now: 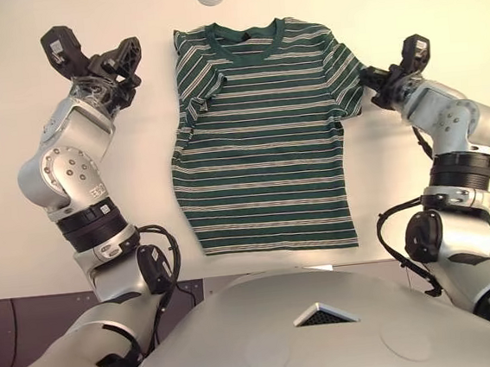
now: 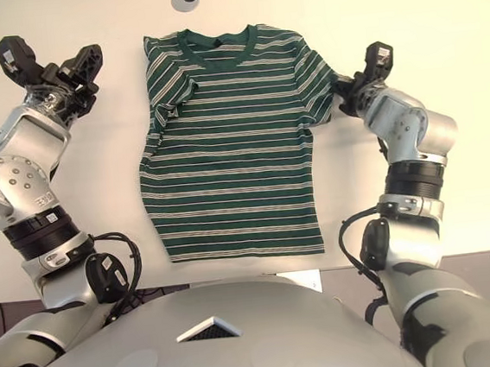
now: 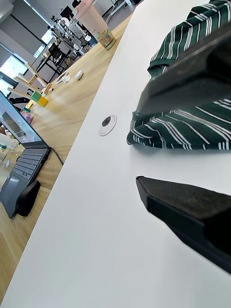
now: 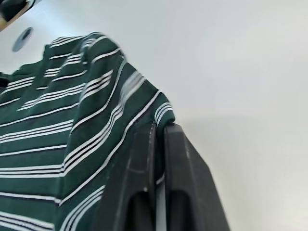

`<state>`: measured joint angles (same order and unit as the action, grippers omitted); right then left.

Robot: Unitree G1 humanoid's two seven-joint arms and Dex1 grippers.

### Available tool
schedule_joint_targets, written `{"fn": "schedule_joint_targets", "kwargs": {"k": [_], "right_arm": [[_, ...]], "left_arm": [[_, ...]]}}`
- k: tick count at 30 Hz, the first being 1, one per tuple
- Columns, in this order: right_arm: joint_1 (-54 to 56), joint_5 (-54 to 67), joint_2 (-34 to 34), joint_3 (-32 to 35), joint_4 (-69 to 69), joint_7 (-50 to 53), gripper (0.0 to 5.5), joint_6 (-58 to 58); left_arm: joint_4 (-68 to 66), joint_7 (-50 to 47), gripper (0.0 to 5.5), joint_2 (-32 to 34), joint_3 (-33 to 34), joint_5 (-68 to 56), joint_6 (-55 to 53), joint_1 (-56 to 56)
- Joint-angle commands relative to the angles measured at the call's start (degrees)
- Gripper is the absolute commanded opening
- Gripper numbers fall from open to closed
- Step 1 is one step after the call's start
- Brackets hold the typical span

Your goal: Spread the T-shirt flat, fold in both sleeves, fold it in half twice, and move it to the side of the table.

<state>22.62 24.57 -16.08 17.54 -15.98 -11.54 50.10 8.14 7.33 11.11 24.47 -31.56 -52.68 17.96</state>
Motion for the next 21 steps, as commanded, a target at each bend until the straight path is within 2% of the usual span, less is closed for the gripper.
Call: {"fn": "schedule_joint_targets", "kwargs": {"k": [1, 6, 12, 21], "right_arm": [[3.0, -0.3, 0.3, 1.5, -1.4, 1.6, 0.05, -2.2], [4.4, -3.8, -2.4, 0.5, -2.8, 3.1, 0.05, -6.6], [5.2, -6.6, -1.6, -3.3, 1.5, 2.0, 0.05, -9.1], [6.1, -6.2, 4.1, -10.1, 8.5, 3.0, 0.05, -1.0]], "left_arm": [[0.5, -0.8, 2.32, 0.2, -0.3, -0.1, 0.5, -0.5], [0.4, -0.8, 2.32, 0.4, -0.3, -0.2, 0.8, -0.6], [0.4, -0.9, 2.32, 0.4, -0.8, 0.0, 1.0, -0.5], [-0.1, -0.8, 2.32, 0.8, -1.8, 0.2, 1.3, 0.4]]}}
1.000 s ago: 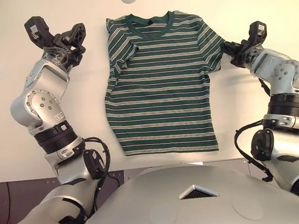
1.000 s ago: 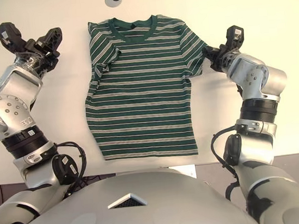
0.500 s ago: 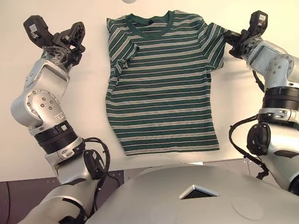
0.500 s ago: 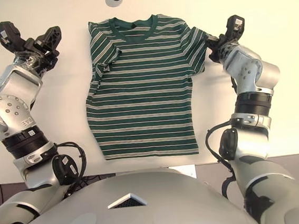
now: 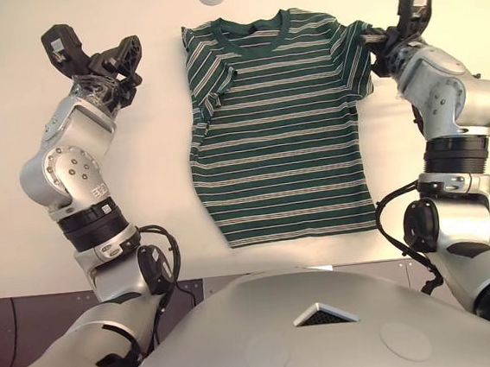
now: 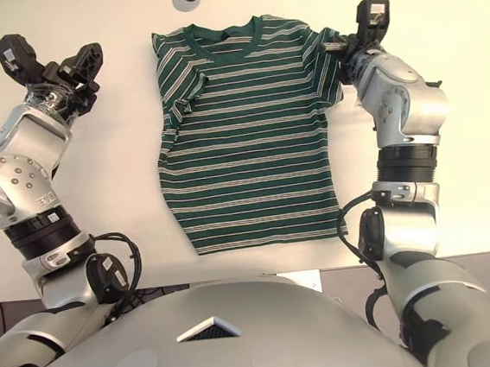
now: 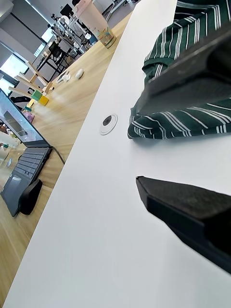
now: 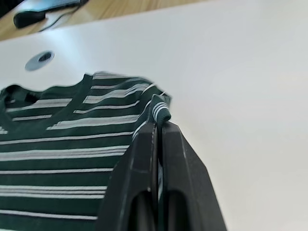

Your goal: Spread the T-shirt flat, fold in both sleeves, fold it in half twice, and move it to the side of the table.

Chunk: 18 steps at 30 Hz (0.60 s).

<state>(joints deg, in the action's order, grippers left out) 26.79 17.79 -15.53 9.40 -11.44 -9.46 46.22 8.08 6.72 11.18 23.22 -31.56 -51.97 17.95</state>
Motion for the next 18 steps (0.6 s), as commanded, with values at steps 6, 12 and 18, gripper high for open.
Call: {"fn": "schedule_joint_targets", "kwargs": {"k": [6, 12, 18], "right_arm": [[3.9, 0.8, 10.1, -3.3, 3.2, 4.3, 0.05, 7.8], [4.1, -1.1, 11.8, -4.2, -3.3, 4.6, 0.05, 5.4], [3.8, 2.4, 11.0, -5.7, 0.1, -1.6, 0.71, 8.6]], "left_arm": [[-1.3, 0.0, 2.32, 1.1, -1.5, 0.5, 1.6, 1.5], [-2.0, 0.1, 2.32, 2.0, -1.5, 0.3, 2.0, 2.8], [-1.8, -0.3, 2.32, 1.7, -1.6, 0.0, 2.3, 2.3]]}}
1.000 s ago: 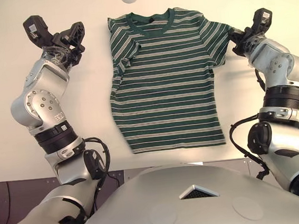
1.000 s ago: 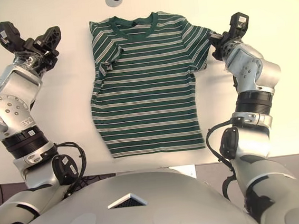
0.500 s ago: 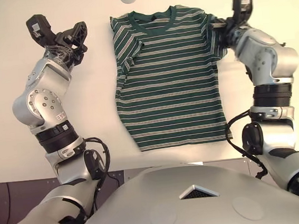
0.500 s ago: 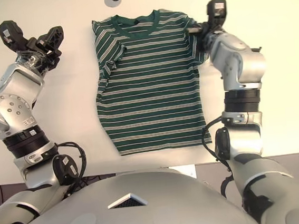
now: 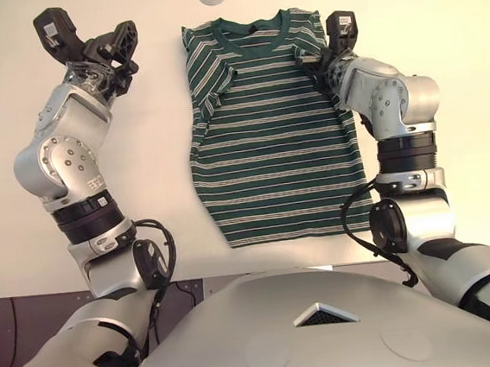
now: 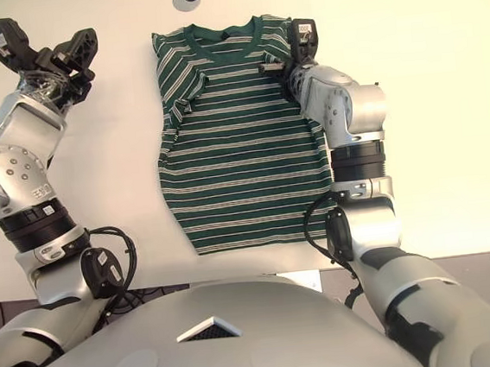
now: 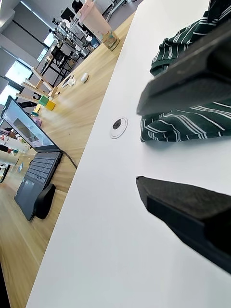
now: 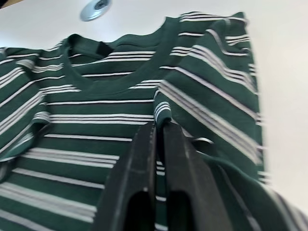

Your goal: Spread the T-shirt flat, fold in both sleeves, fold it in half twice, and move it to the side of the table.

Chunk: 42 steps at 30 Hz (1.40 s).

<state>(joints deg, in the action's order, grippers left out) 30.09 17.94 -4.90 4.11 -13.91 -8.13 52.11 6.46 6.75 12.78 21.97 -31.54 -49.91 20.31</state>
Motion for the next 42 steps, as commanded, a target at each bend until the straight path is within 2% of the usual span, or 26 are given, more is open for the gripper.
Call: {"fn": "schedule_joint_targets", "kwargs": {"k": [1, 5, 10, 15, 19, 24, 28, 32, 34, 42], "right_arm": [[0.8, 3.5, -0.2, 0.1, 3.7, -4.3, 0.71, 4.4], [3.0, 12.5, -1.7, 6.2, 8.8, -10.0, 0.71, 12.5], [6.7, 18.6, -11.8, 13.9, 10.8, -17.0, 0.71, 13.6], [-0.5, 22.3, -19.3, 12.9, 16.8, -24.4, 0.71, 15.9], [-5.0, 26.3, -17.7, 13.0, 22.2, -24.4, 0.71, 18.5], [-6.4, 31.7, -16.1, 12.2, 26.2, -24.2, 0.71, 21.5], [-5.6, 33.5, -15.8, 12.2, 25.6, -23.3, 0.71, 21.6], [-5.3, 34.0, -16.4, 11.5, 25.0, -23.2, 0.71, 20.9], [-5.4, 34.0, -16.9, 10.8, 24.8, -23.5, 0.71, 20.3], [-5.8, 33.5, -17.8, 9.8, 24.3, -24.1, 0.71, 19.1]], "left_arm": [[0.1, -0.4, 2.32, 0.0, -0.3, -0.1, 0.1, -0.3], [1.4, -0.6, 2.32, -0.2, -0.2, -0.3, -0.3, -1.7], [8.0, 0.8, 2.32, -0.3, -0.9, -2.3, -3.1, -10.1], [18.5, 3.6, 2.32, -0.4, 1.9, -8.8, -7.9, -26.2], [19.5, 7.4, 2.32, 4.2, -5.9, -3.0, -5.1, -38.7], [17.5, 13.5, 2.32, 14.3, -23.1, 11.9, 7.5, -38.5], [15.0, 21.5, 2.32, 19.6, -31.9, 18.7, 19.3, -39.6], [15.0, 28.6, 2.32, 19.2, -29.3, 12.3, 23.5, -43.0], [17.2, 30.1, 2.32, 18.4, -27.5, 7.9, 22.0, -44.2], [26.6, 32.8, 2.32, 19.3, -28.8, -1.8, 13.7, -46.2]]}}
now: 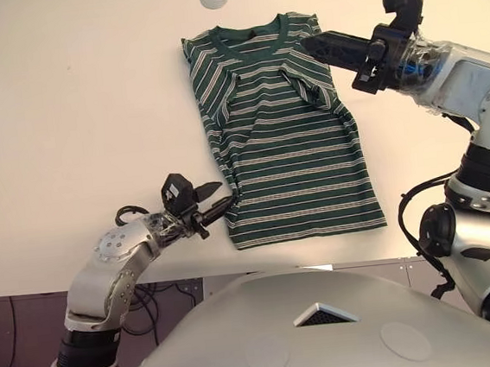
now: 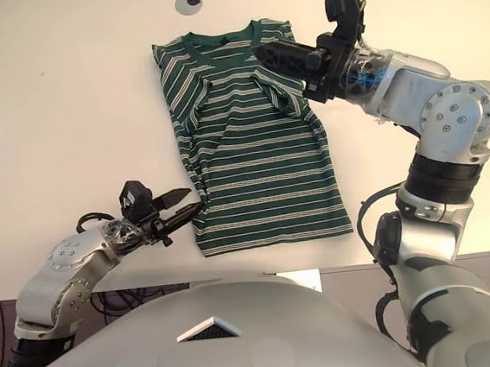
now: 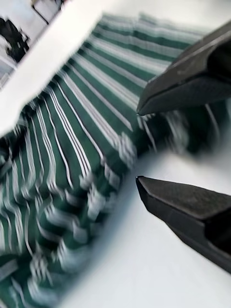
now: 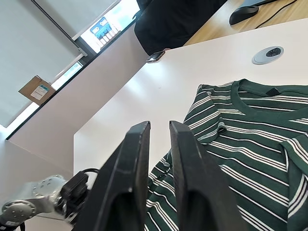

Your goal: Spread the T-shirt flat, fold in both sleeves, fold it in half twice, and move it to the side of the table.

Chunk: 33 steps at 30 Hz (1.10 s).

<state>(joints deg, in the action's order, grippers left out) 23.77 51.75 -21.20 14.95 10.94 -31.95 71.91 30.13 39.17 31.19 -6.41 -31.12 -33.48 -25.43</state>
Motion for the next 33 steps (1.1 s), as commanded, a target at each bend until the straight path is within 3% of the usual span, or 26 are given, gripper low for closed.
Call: {"fn": "schedule_joint_targets", "kwargs": {"k": [1, 11, 17, 19, 23, 33], "right_arm": [[0.4, -0.3, -1.6, -1.2, -0.6, -0.4, 0.71, -0.8], [-1.2, -0.7, -1.5, -1.4, -0.3, 0.3, 0.71, -2.7], [-2.1, -0.6, -1.5, -1.4, 0.0, 0.4, 0.71, -3.5], [-2.1, -0.7, -1.6, -1.6, 0.0, 0.4, 0.71, -3.7], [-1.6, -0.7, -1.6, -1.7, -0.5, 0.6, 0.71, -4.0], [-0.6, -1.0, -1.4, -2.5, -1.3, 0.5, 0.71, -4.8]], "left_arm": [[3.8, 0.4, 2.32, 0.9, -0.4, -3.3, -3.8, -0.2], [6.7, 3.8, 2.32, 7.2, 1.2, -9.7, -11.7, 2.7], [1.5, -0.2, 2.32, 6.0, 17.3, -21.7, -14.2, 12.5], [-1.0, 0.8, 2.32, 8.5, 14.3, -16.6, -13.2, 12.6], [-4.3, 2.3, 2.32, 13.5, -0.7, 2.3, -4.8, 12.7], [-6.6, 2.6, 2.32, 10.2, -8.7, 12.0, 2.1, 13.9]]}}
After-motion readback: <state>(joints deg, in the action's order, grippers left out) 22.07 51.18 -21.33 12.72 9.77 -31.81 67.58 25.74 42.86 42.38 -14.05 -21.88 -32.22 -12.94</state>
